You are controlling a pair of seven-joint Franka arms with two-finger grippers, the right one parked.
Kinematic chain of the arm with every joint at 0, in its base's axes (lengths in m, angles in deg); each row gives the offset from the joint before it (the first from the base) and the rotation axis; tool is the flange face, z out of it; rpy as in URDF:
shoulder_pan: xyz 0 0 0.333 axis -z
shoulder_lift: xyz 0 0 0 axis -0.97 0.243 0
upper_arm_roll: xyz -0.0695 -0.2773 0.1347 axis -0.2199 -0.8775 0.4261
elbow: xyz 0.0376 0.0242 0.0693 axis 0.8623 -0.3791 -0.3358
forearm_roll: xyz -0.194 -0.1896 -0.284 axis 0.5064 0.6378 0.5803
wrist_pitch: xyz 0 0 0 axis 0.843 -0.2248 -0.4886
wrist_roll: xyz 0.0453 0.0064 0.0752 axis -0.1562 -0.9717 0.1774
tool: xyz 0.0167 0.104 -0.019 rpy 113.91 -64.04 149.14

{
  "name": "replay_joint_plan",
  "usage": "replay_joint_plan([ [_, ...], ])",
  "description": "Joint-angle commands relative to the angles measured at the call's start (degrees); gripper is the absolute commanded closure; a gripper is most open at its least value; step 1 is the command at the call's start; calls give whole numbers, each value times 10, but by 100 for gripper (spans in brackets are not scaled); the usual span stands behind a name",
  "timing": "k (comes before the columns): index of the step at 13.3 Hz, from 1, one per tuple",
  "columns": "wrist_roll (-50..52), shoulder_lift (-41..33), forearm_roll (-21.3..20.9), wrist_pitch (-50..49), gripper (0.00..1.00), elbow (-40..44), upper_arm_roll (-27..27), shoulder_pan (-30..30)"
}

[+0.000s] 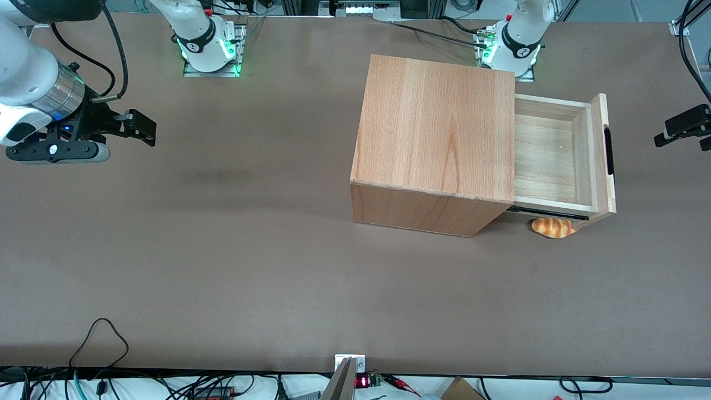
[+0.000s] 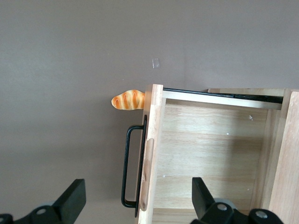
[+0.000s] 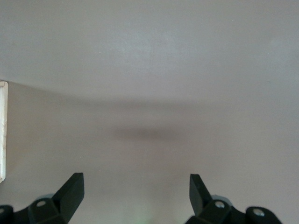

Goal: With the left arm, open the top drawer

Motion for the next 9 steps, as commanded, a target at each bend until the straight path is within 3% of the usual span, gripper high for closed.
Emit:
replay_joint_plan([
  [1, 7, 4, -34, -13, 0, 16, -9, -1],
  [9, 7, -14, -47, -13, 0, 15, -36, -1],
])
